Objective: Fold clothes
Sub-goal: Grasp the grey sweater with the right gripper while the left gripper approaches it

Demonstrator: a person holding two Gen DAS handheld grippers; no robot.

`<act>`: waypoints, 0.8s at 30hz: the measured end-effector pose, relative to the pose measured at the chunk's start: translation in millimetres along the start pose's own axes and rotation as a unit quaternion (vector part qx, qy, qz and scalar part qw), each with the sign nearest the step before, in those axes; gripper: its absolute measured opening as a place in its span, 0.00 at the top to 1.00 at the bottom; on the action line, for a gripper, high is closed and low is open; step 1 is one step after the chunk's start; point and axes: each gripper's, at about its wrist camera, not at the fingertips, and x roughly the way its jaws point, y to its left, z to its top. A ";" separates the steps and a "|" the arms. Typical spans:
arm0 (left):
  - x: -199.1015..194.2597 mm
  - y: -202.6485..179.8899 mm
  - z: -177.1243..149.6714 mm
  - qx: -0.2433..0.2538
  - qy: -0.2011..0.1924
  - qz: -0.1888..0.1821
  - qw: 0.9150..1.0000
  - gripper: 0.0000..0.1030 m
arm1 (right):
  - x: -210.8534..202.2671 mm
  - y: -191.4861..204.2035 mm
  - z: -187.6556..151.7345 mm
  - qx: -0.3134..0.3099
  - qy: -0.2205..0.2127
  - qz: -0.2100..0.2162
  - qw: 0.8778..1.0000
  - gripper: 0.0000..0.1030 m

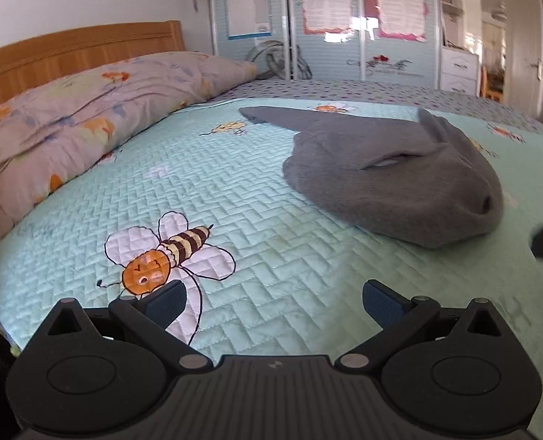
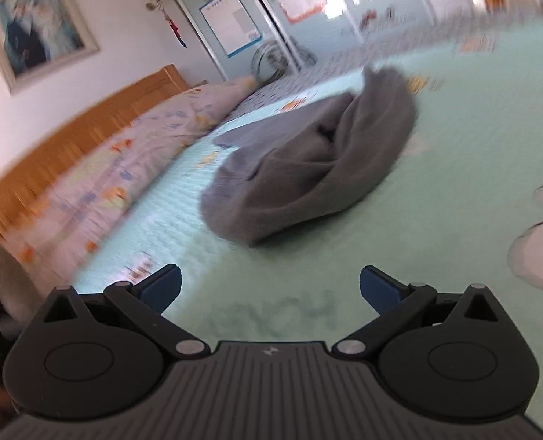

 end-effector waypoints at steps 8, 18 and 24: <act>17.4 10.2 -8.2 -0.014 -0.062 0.019 0.998 0.01 | 79.4 -25.3 18.4 0.165 0.005 0.031 0.986 0.01; 49.1 16.9 -11.3 -0.011 -0.055 0.023 0.998 0.01 | 139.5 -17.2 25.4 0.225 0.017 0.061 0.972 0.95; 49.4 17.1 -13.6 -0.009 -0.059 0.025 0.998 0.01 | 86.4 20.7 60.8 0.126 -0.065 0.066 0.988 0.95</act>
